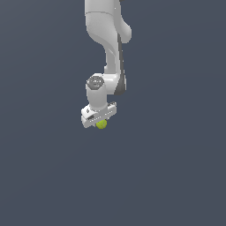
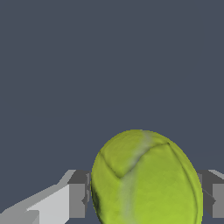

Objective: Pick up the object and move it to a goal position.

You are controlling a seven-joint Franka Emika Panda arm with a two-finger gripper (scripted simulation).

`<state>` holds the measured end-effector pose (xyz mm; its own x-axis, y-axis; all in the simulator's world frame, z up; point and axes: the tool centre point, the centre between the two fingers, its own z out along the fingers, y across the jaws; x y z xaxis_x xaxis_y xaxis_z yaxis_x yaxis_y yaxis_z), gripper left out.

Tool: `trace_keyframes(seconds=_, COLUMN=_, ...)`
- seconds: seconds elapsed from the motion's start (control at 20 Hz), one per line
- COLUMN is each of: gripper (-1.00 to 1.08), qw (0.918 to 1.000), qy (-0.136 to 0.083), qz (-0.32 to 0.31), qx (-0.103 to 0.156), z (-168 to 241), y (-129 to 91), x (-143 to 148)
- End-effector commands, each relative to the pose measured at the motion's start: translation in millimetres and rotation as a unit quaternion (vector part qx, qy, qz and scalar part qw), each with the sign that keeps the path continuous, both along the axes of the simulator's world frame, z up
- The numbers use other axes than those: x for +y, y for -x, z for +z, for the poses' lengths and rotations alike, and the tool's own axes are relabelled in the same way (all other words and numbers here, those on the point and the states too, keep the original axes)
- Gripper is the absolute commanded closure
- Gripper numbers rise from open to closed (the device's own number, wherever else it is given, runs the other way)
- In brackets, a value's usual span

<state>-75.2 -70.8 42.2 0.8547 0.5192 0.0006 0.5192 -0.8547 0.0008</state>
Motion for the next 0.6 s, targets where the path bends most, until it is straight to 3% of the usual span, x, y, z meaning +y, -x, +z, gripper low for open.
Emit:
trace_keyframes(seconds=0.0, gripper=1.08, qw=1.0000, qy=0.000, qz=0.001, qx=0.000, z=-1, y=0, x=1)
trace_keyframes(seconds=0.55, gripper=1.08, qw=1.0000, qy=0.000, qz=0.000, qx=0.000, z=6, y=1, x=13)
